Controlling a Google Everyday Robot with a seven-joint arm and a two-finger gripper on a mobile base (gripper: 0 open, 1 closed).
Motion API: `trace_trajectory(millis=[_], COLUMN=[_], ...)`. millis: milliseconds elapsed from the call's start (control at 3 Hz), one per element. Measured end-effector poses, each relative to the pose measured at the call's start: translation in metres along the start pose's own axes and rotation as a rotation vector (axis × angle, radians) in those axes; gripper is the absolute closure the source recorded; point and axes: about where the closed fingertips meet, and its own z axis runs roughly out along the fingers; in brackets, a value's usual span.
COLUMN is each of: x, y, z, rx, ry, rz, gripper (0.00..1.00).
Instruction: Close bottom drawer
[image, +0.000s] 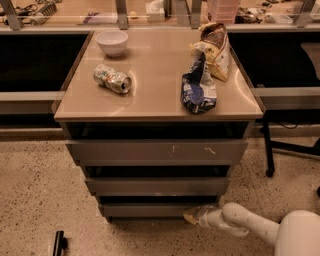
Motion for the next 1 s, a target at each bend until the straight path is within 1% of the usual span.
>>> trace_trajectory(millis=[333,667,1000], x=[0.0000,0.0002,0.0016], y=[0.0001,0.0007,0.0065], z=[0.0001,0.0004,0.0014], rx=[0.000,-0.001,-0.001], ry=[0.000,0.001,0.001], rz=[0.000,-0.001,-0.001], gripper=[0.11,0.00,0.00])
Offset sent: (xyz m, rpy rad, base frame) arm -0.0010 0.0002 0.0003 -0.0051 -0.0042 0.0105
